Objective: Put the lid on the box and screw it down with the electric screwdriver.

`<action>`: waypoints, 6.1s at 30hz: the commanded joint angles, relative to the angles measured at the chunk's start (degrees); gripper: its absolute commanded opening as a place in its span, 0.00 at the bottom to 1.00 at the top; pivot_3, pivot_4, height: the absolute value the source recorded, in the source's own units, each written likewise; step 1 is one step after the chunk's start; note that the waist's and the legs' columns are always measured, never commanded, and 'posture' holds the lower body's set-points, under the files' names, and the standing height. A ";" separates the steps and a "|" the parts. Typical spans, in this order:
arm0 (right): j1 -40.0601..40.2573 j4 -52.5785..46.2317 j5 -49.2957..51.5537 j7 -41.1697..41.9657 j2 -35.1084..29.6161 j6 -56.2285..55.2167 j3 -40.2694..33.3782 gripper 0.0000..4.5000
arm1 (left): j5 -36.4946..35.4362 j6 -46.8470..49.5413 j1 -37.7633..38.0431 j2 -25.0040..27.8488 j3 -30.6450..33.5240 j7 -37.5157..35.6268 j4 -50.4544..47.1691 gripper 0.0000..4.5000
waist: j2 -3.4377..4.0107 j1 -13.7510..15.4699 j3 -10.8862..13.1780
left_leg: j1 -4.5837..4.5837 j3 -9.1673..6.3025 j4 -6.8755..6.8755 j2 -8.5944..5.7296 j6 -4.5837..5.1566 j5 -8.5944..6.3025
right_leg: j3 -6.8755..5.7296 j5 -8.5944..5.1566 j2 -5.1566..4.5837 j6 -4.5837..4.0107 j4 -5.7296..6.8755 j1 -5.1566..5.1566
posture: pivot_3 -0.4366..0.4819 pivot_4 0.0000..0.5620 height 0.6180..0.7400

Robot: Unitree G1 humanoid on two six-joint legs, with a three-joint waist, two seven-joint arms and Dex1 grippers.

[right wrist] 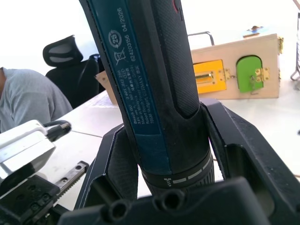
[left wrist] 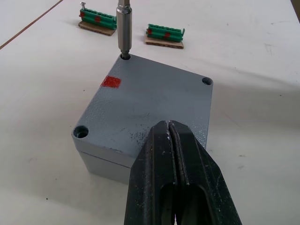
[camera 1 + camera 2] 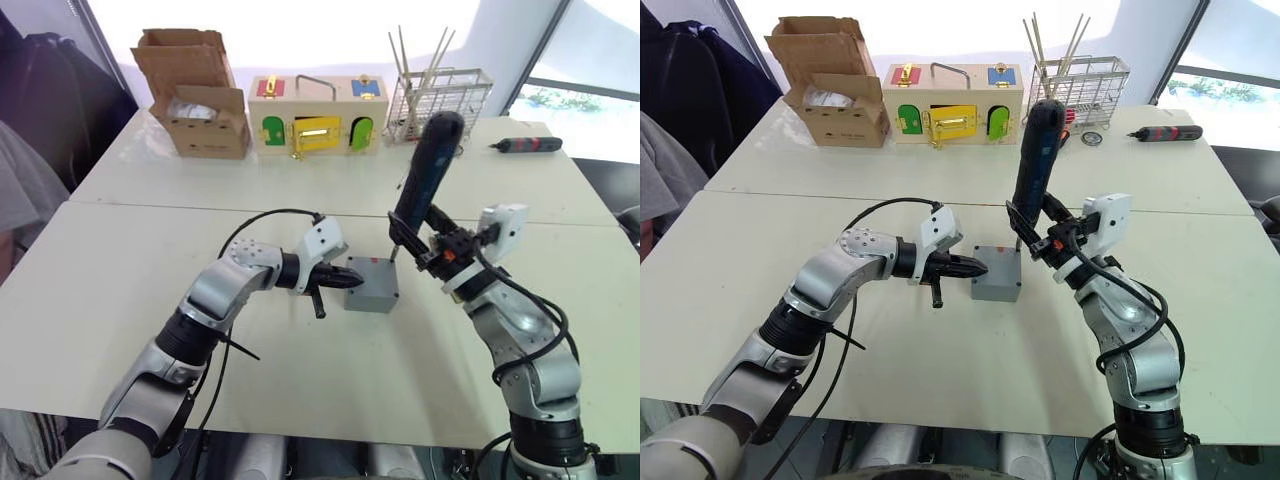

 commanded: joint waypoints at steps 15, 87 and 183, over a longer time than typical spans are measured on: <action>4.09 5.13 -1.29 0.55 -0.01 1.90 3.22 0.42 | 0.31 -0.02 0.40 0.28 -0.42 -0.27 -0.38 0.00 | -0.01 0.00 -0.01 | 0.01 -0.02 0.00 0.00 0.01 -0.01 | 0.00 0.00 0.00 0.00 -0.03 0.02 | 0.48 0.27 0.99; -27.49 41.75 3.83 25.08 -49.48 52.41 12.46 1.00 | -5.23 -0.88 8.08 16.32 5.65 2.90 -18.27 0.00 | 1.09 1.19 1.16 | -1.18 0.32 0.33 -0.09 -0.28 0.20 | 0.08 0.02 -0.25 0.01 -0.10 -1.03 | 0.48 0.27 0.99; -20.88 26.88 -4.46 22.88 -31.23 15.10 -2.05 1.00 | 3.61 -5.86 1.16 6.93 8.09 -4.04 -6.33 0.00 | 0.88 1.18 1.15 | -1.26 0.13 1.01 -0.16 0.04 -0.02 | -0.07 0.02 -0.27 0.03 0.11 -0.81 | 0.48 0.27 0.99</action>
